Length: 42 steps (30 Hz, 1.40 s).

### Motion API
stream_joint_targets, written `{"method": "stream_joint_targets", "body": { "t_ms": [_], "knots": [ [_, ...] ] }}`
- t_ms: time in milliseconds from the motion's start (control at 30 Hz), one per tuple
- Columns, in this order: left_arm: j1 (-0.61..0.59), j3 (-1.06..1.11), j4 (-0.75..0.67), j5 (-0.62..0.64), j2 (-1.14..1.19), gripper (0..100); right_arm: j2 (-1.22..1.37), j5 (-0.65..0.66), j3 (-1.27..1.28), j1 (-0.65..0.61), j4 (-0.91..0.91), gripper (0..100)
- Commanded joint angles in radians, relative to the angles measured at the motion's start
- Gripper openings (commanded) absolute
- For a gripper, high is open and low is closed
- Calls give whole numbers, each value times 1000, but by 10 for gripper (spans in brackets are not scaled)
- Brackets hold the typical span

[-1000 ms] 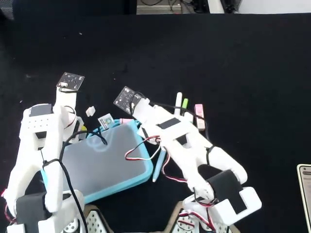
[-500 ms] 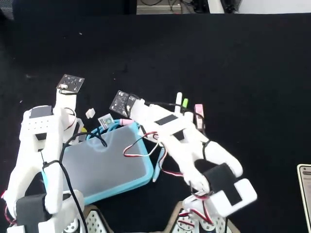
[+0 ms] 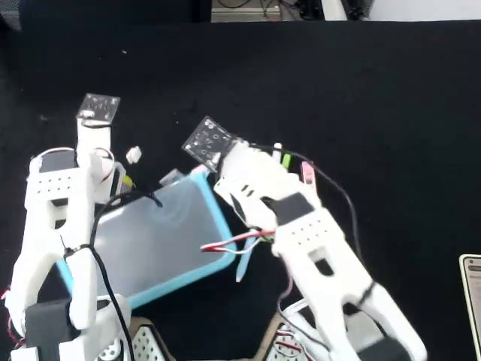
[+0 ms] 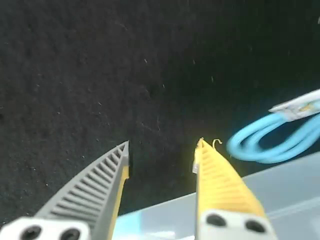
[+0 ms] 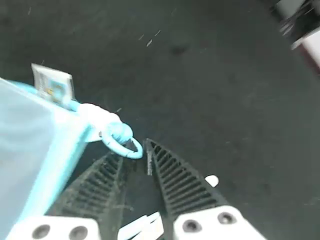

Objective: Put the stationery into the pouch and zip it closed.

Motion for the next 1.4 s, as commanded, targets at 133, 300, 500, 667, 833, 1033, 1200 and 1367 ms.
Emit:
{"method": "stream_joint_targets", "body": {
  "t_ms": [133, 300, 500, 667, 833, 1033, 1200, 1367],
  "knots": [
    [21, -257, 63, 186, -14, 213, -213, -11, -56, 21, 101, 10],
    [140, -530, 299, 186, -14, 213, -254, -11, -206, 18, 224, 10],
    [237, -762, 443, 189, -12, 213, -262, -25, -369, -57, 345, 10],
    [245, -881, 537, 190, -12, 213, -262, -149, -467, -137, 420, 10],
    [231, -975, 667, 161, -15, 213, -262, -207, -470, -167, 437, 10],
    [177, -955, 664, 87, -140, 213, -263, -207, -470, -167, 434, 10],
    [177, -903, 664, 77, -273, 213, -268, -207, -473, -239, 437, 10],
    [170, -794, 664, 77, -379, 213, -361, -204, -461, -353, 439, 10]
  ]
}}
